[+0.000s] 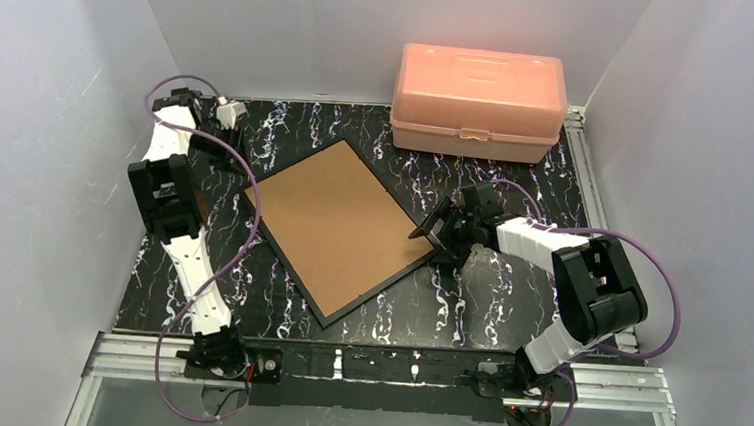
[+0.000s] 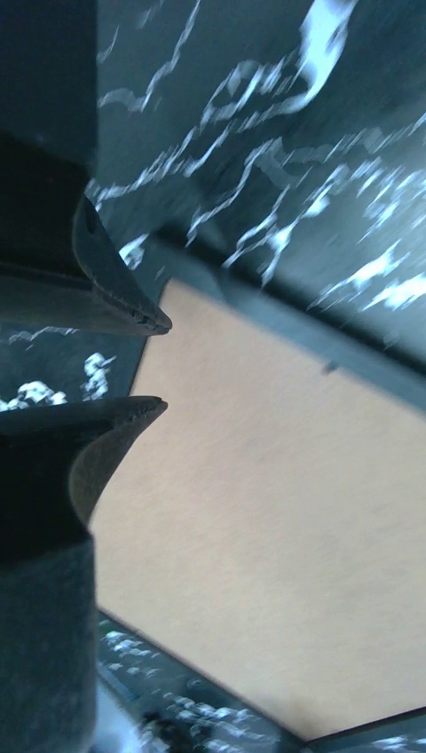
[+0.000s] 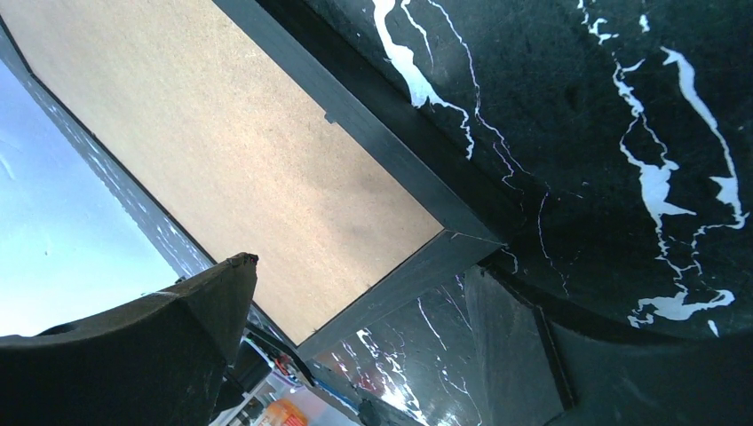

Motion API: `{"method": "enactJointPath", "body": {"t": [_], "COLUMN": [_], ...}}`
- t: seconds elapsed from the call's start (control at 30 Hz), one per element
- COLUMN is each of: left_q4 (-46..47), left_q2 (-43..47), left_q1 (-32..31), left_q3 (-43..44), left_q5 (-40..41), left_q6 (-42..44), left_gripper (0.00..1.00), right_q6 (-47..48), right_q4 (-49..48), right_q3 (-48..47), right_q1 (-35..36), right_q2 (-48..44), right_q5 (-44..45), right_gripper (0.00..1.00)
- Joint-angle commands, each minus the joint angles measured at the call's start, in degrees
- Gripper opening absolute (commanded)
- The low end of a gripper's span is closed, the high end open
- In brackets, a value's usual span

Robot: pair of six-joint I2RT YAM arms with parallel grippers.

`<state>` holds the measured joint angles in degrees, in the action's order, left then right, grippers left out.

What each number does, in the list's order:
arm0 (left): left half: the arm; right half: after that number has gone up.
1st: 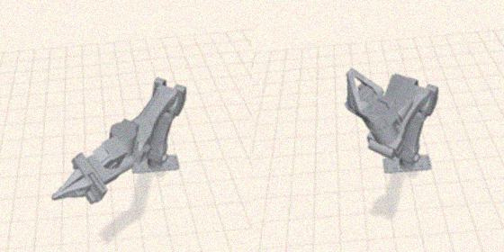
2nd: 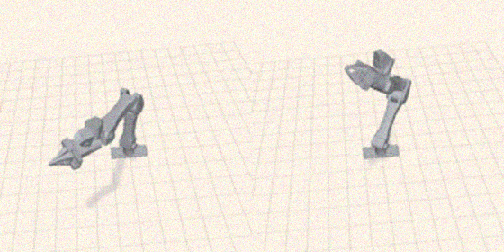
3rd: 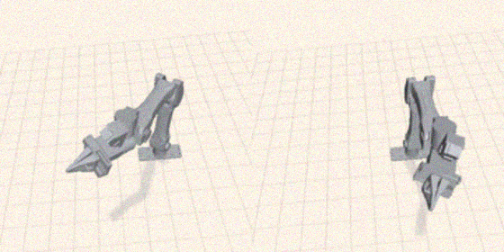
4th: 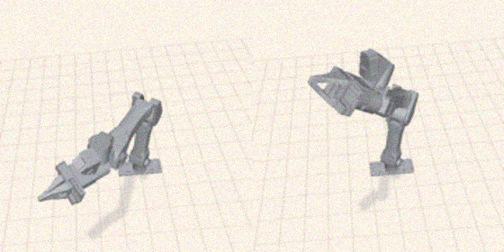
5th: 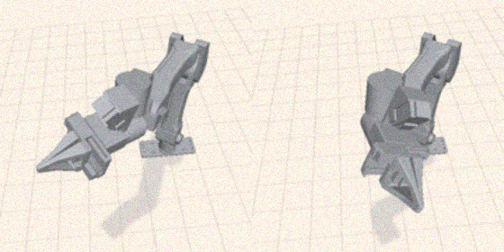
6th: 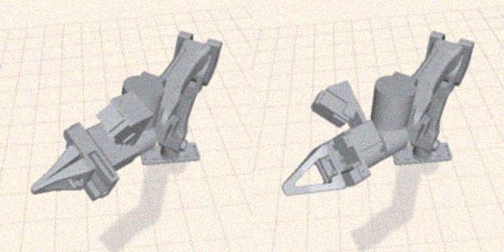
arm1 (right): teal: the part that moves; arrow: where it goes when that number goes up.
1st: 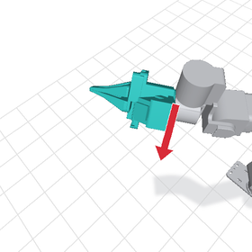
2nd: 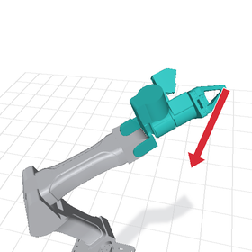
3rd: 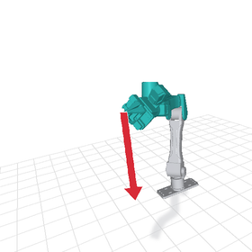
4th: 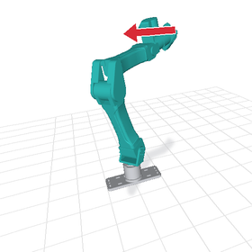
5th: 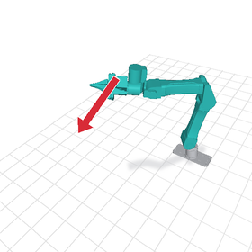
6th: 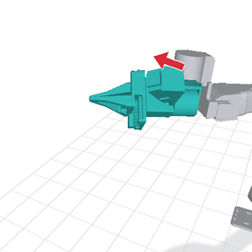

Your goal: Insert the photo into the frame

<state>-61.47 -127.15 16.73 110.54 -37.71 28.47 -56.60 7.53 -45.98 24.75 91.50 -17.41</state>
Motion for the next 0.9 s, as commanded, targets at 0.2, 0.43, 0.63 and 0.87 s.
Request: {"method": "enactJointPath", "body": {"t": [0.2,0.43,0.63,0.87], "left_q4": [5.9,5.1,-0.4,-0.7], "left_q2": [-10.4,-11.2,-7.0,6.1], "left_q1": [-0.6,-1.4,-2.4,-1.2], "left_q3": [10.9,9.4,-0.1,-21.5], "left_q5": [2.1,-1.3,-4.1,-1.1], "left_q6": [-6.3,-4.8,2.1,8.1], "left_gripper": [0.39,0.41,0.25,0.18], "right_q6": [-0.2,-0.9,1.4,4.4], "right_q4": [-0.5,-2.4,-0.1,2.1], "right_q3": [1.4,1.6,-0.3,-2.2], "right_q1": [-0.3,-0.2,-0.4,-1.8], "right_q2": [-1.6,-0.7,0.2,1.9], "right_q5": [1.5,0.5,1.3,1.1], "right_gripper": [0.95,0.94,0.94,0.93]}}
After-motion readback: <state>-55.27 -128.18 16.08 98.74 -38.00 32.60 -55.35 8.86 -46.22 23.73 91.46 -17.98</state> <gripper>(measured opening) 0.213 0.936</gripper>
